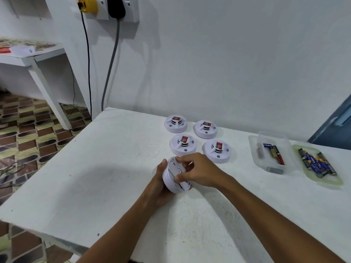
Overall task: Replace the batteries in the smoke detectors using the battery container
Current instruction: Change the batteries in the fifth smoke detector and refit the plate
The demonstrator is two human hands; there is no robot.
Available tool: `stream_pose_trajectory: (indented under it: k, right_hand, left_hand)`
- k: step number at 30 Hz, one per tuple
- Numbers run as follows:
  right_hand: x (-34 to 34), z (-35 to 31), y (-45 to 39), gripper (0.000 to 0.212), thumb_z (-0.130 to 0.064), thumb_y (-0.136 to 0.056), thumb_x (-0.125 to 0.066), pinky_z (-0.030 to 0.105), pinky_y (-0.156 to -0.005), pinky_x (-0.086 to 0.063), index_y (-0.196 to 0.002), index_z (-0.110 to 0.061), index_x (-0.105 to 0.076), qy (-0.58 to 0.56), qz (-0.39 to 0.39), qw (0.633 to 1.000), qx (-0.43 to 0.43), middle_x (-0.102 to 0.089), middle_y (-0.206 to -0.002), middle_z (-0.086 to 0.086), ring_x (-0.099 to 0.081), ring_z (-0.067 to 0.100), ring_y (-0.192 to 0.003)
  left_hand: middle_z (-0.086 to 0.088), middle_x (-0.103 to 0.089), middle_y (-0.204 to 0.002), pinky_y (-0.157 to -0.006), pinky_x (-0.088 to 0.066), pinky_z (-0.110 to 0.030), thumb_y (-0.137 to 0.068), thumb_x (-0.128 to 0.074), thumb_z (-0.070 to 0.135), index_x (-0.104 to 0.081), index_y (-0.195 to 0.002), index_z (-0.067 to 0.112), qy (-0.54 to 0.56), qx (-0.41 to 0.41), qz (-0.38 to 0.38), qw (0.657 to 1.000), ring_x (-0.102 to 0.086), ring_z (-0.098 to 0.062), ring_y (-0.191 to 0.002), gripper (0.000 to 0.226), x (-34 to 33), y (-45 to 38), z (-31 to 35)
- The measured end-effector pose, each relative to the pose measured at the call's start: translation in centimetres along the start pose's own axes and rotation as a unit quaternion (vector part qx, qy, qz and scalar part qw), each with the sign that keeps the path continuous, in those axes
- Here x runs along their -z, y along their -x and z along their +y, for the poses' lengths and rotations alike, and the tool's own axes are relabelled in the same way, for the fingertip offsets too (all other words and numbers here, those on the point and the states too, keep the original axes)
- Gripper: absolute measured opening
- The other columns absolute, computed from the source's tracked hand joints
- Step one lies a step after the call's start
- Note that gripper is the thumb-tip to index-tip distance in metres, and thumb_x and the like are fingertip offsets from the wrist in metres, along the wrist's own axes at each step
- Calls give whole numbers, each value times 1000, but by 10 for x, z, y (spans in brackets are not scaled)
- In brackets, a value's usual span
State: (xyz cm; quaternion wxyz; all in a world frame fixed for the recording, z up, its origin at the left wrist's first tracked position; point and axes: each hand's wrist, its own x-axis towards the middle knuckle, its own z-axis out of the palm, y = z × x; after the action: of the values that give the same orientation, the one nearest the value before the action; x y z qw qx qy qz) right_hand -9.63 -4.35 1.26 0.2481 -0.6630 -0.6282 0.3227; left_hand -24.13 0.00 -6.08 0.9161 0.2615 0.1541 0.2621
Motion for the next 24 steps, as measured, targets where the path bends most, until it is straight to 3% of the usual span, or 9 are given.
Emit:
stream_pose_trajectory:
  k: [3,9,13,15,21,24]
  right_hand:
    - [-6,4,4,64,-44,-74,-73,33,-79,-50,-133,-23,-56,19,-15,1000,14,-61,-101,-6,-57,9,-82]
    - [-20,2,9,49,-39,-97,-47,22,-91,-36,-144,-26,-41,34,-17,999,3,-41,-114,2,-47,15,-107]
    - [-39,7,9,50,-39,-100,-42,37,-103,-38,-147,-28,-35,51,34,998,14,-39,-120,5,-43,23,-115]
    - [-49,11,10,47,-40,-100,-41,38,-103,-39,-146,-30,-38,33,73,997,21,-40,-122,3,-42,22,-116]
    - [-68,10,20,42,-28,-97,-52,10,-96,-34,-139,-25,-49,-83,189,978,35,-47,-123,-2,-45,12,-118]
    - [-70,7,21,41,-29,-98,-52,5,-93,-30,-138,-25,-50,-82,205,975,30,-48,-126,-3,-44,8,-120]
  left_hand:
    - [-22,-60,-123,-87,-53,-47,-59,-84,55,-56,-129,7,-11,-9,6,1000,-63,-34,-108,89,-1,0,-1]
    - [-24,-56,-120,-81,-54,-42,-63,-75,61,-45,-136,3,-34,-48,88,994,-62,-33,-107,97,0,0,-5]
    - [-19,-57,-116,-86,-51,-42,-63,-76,63,-50,-129,10,-43,-59,94,993,-59,-32,-110,89,4,1,-6]
    - [-17,-59,-112,-87,-51,-40,-64,-75,65,-52,-123,11,-53,-52,98,992,-59,-30,-109,84,5,1,-7]
    - [-17,-65,-109,-80,-57,-37,-57,-80,60,-59,-117,9,-57,-49,90,993,-67,-28,-97,82,-3,4,-8]
    - [-16,-65,-106,-75,-58,-35,-76,-59,52,-56,-120,7,-52,-55,90,993,-69,-26,-92,63,-2,6,-8]
